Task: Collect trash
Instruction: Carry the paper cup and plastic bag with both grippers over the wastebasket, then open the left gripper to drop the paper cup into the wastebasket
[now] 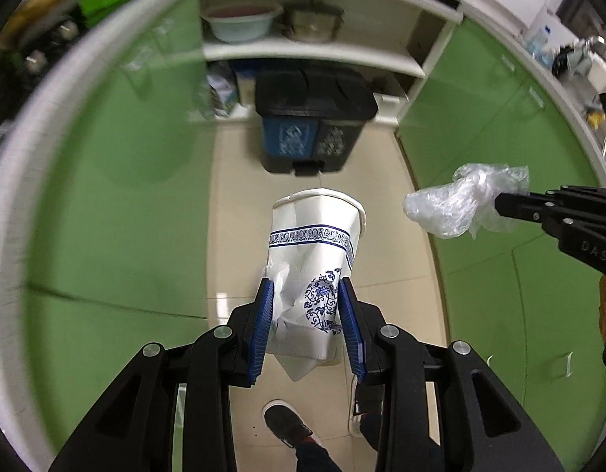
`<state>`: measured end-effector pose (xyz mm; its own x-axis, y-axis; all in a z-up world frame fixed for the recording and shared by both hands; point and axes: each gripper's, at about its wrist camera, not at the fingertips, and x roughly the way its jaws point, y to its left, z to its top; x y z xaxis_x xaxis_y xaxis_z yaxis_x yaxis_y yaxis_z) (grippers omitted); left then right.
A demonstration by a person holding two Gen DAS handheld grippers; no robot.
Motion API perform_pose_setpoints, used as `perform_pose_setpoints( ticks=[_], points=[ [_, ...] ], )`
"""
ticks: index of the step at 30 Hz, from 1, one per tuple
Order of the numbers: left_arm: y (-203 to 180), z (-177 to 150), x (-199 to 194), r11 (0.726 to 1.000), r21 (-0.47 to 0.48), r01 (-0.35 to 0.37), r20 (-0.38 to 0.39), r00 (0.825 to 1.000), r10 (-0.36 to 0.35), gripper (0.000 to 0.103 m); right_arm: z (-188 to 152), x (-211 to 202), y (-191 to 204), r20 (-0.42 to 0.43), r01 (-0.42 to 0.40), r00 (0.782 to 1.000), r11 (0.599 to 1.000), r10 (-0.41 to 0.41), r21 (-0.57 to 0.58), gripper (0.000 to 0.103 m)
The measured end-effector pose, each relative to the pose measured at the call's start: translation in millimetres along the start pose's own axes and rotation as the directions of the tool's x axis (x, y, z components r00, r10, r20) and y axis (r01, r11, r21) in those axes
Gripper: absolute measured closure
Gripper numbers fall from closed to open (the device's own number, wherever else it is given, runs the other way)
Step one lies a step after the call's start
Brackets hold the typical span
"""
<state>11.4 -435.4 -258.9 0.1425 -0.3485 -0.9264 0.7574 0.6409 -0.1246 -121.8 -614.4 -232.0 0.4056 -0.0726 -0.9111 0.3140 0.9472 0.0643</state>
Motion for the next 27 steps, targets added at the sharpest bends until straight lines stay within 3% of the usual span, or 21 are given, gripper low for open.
perform_pose_setpoints(
  ticks=[9,16,19,20,21,27],
  points=[
    [3.1,-12.9,148.3,0.998,0.026,0.054,-0.105,0.993,-0.051,0.07,-36.8,102.6,-45.0,-0.035,0.017,0.999,0.997,-0.014,0.073,0.099],
    [4.9,-25.8,199.3,0.997,0.02,0.074,-0.139,0.988,-0.071,0.065,-55.9,144.0,-68.3,-0.055,0.038,0.998,0.994,-0.032,0.103,0.099],
    [6.7,-26.3,204.7,0.998,0.018,0.067,-0.135,0.989,-0.064,0.055,-59.4,150.6,-69.5,-0.058,0.035,0.998,0.993,-0.029,0.11,0.099],
    [7.7,-26.6,205.9,0.998,0.02,0.052,-0.133,0.99,-0.049,0.038,-59.8,151.9,-69.4,-0.058,0.034,0.998,0.993,-0.028,0.11,0.099],
    [9.8,-26.5,206.7,0.999,0.02,0.046,-0.131,0.99,-0.043,0.005,-60.1,153.6,-68.4,-0.057,0.033,0.998,0.993,-0.027,0.11,0.099],
    [17.1,-30.6,200.7,0.999,0.014,0.03,-0.116,0.993,-0.028,0.006,-59.6,155.2,-60.0,-0.051,0.021,0.999,0.995,-0.016,0.101,0.099]
  ],
)
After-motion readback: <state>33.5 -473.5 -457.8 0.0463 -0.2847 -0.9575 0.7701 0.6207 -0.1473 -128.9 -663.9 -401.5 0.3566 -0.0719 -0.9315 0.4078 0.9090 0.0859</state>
